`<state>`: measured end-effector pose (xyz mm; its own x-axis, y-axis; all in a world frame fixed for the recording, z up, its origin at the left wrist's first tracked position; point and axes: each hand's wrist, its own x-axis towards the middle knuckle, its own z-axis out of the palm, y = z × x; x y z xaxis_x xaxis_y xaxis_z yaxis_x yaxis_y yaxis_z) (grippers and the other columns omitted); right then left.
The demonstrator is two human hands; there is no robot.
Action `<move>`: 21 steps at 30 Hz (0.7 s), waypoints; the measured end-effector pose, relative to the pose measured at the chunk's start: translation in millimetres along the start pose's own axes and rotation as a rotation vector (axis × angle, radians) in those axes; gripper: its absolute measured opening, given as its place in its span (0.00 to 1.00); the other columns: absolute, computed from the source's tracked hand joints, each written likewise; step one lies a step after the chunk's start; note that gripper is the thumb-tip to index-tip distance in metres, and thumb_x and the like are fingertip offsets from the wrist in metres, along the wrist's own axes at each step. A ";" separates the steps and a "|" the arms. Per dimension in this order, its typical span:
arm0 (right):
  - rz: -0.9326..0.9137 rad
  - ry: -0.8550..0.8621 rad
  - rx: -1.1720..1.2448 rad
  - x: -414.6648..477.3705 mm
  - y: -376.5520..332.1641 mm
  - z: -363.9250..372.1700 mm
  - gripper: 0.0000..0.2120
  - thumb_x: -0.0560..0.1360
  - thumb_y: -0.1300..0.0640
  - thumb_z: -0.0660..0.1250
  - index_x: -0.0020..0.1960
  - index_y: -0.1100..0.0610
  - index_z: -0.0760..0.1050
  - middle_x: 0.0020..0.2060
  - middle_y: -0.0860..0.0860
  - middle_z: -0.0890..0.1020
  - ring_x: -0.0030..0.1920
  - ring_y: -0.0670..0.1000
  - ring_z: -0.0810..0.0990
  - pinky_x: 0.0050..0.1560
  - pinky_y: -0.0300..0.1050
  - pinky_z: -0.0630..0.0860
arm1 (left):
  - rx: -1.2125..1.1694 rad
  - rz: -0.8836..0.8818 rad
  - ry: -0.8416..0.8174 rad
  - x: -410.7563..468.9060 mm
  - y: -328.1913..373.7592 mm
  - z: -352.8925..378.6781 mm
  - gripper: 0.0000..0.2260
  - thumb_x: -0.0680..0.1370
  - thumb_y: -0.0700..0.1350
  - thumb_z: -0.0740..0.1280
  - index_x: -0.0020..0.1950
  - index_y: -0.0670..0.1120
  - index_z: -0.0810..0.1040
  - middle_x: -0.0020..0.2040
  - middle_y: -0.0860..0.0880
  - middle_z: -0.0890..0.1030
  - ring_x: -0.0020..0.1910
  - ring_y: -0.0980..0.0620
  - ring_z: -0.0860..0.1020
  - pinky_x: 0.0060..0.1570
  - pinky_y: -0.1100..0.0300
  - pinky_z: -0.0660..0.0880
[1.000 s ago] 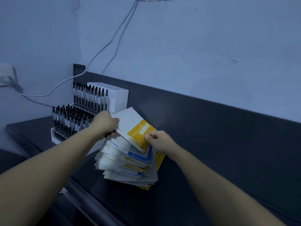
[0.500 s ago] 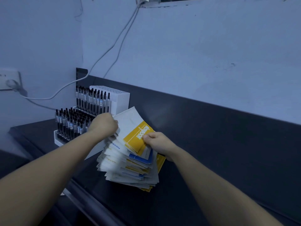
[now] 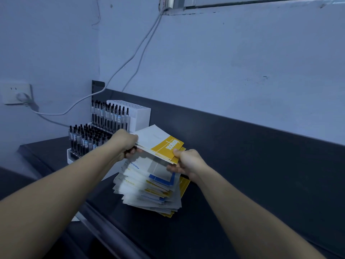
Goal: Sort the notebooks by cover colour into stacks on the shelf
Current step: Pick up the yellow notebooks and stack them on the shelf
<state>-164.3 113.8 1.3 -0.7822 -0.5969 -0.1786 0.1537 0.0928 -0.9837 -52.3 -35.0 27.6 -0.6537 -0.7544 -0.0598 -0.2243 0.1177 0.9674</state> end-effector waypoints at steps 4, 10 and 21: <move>0.010 0.030 -0.089 -6.6 2.9 -4.3 0.03 0.78 0.62 0.66 0.50 0.61 0.75 0.50 0.62 0.83 0.40 0.53 0.82 0.28 0.42 0.81 | 0.087 0.057 0.050 -13.5 -1.0 5.3 0.10 0.82 0.38 0.57 0.42 0.38 0.67 0.27 0.41 0.74 0.20 0.51 0.66 0.21 0.65 0.61; 0.062 0.011 -0.181 -5.1 8.3 1.1 0.04 0.75 0.60 0.70 0.48 0.58 0.75 0.41 0.54 0.81 0.39 0.50 0.78 0.38 0.43 0.82 | 0.341 0.146 0.110 -19.4 -12.0 2.4 0.10 0.83 0.44 0.58 0.44 0.40 0.66 0.29 0.42 0.72 0.24 0.49 0.67 0.25 0.61 0.63; 0.117 -0.012 0.013 -1.9 5.9 8.2 0.04 0.78 0.68 0.62 0.51 0.63 0.72 0.45 0.60 0.82 0.38 0.59 0.83 0.28 0.43 0.79 | 0.858 0.199 0.170 -7.7 -20.1 -6.4 0.19 0.79 0.57 0.60 0.35 0.45 0.71 0.35 0.47 0.76 0.37 0.47 0.76 0.35 0.59 0.69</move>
<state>-157.0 109.0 -4.0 -0.7511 -0.5923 -0.2915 0.2514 0.1516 -0.9559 -38.2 -35.6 10.2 -0.6378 -0.7457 0.1926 -0.6255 0.6474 0.4355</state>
